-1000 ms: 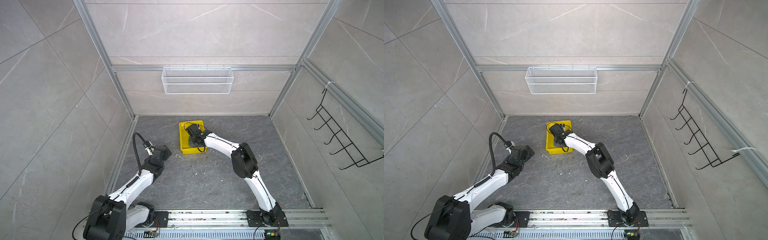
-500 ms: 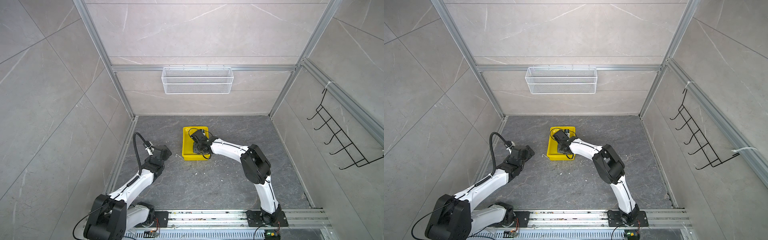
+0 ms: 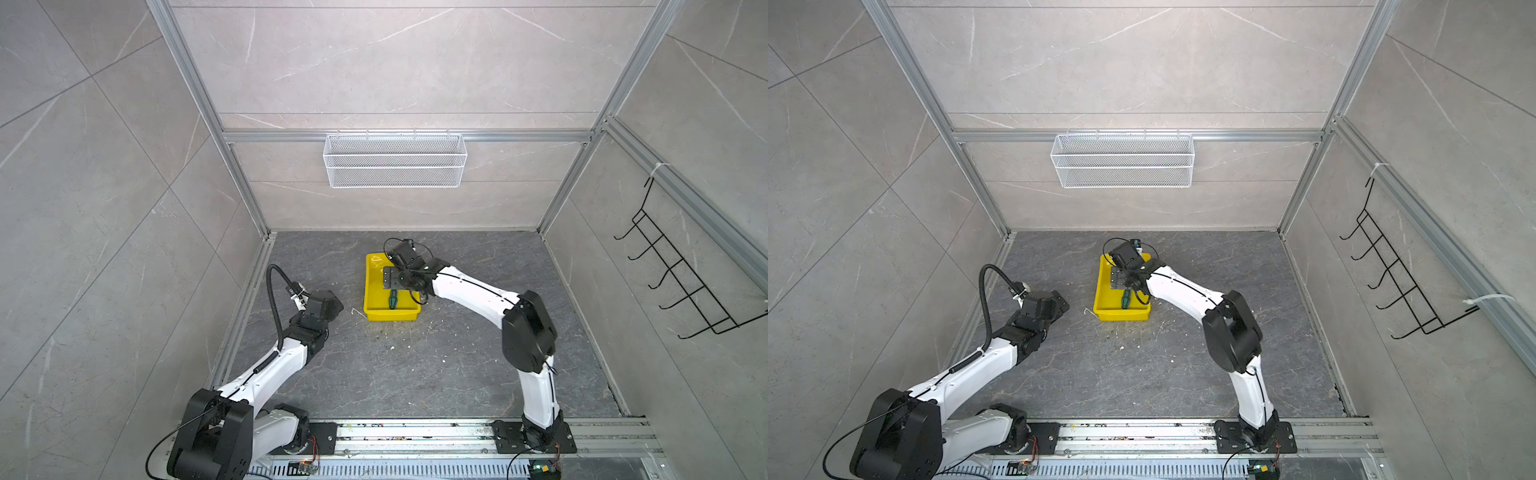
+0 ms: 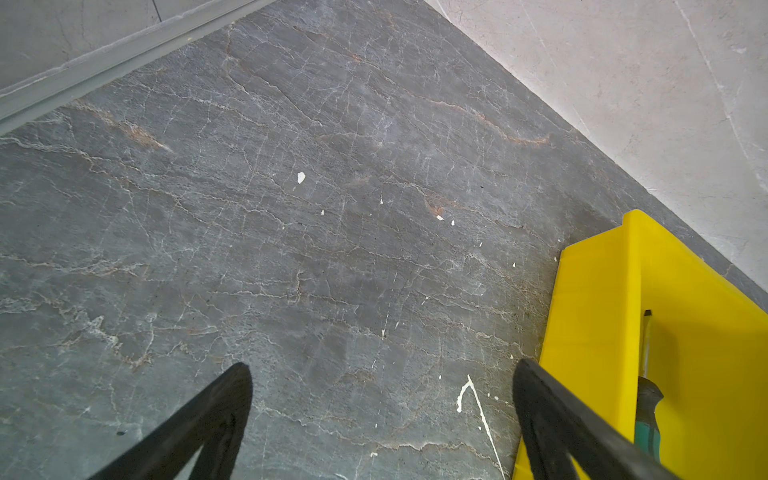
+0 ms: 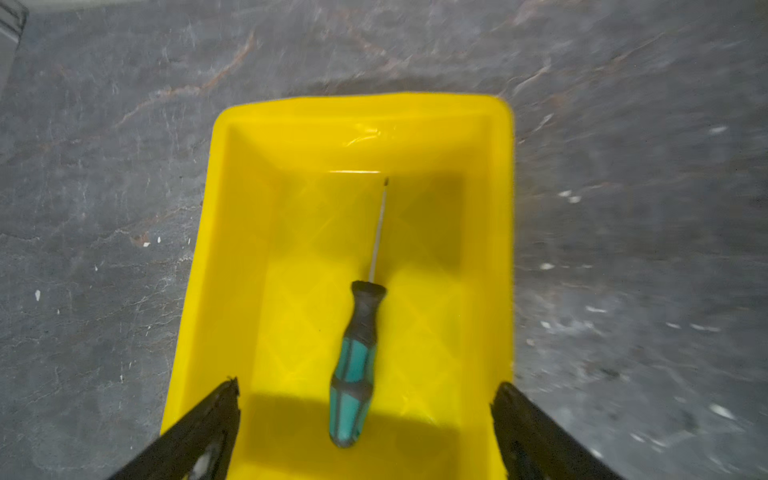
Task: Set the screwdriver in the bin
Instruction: 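Lower the screwdriver into the bin, open the right gripper, and withdraw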
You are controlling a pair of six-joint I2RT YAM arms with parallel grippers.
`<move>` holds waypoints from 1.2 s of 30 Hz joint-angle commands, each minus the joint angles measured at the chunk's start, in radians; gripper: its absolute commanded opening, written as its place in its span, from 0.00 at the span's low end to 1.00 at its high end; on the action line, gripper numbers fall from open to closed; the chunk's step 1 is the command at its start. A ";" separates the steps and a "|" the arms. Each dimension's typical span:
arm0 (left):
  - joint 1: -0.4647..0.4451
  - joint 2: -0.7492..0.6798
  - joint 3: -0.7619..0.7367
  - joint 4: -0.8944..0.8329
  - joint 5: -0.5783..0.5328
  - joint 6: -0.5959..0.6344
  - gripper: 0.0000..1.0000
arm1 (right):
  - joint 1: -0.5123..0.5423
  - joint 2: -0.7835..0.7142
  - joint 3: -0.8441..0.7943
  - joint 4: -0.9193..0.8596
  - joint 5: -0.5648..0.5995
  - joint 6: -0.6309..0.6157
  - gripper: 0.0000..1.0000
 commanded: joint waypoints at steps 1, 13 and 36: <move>0.000 -0.015 0.036 0.021 -0.027 0.018 1.00 | -0.053 -0.264 -0.109 -0.052 0.102 -0.088 0.99; -0.003 -0.034 -0.036 0.127 -0.005 0.011 1.00 | -0.470 -0.708 -0.881 0.371 0.295 -0.407 1.00; -0.003 -0.008 -0.038 0.209 0.072 0.085 1.00 | -0.581 -0.490 -1.277 1.292 -0.011 -0.559 1.00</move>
